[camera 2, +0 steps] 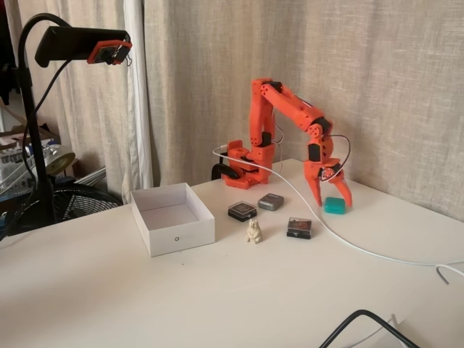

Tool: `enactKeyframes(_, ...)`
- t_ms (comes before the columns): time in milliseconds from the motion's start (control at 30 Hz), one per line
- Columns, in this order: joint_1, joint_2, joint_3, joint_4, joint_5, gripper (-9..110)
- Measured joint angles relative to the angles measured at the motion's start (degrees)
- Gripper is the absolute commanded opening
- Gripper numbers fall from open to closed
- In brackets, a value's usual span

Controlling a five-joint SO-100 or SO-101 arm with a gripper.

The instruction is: Grasp the green cube and put it in the bin.

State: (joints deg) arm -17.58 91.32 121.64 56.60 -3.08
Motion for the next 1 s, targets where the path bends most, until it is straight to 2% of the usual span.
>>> enactKeyframes(1000, -2.55, -2.37, -2.02, 2.29, 0.00, 33)
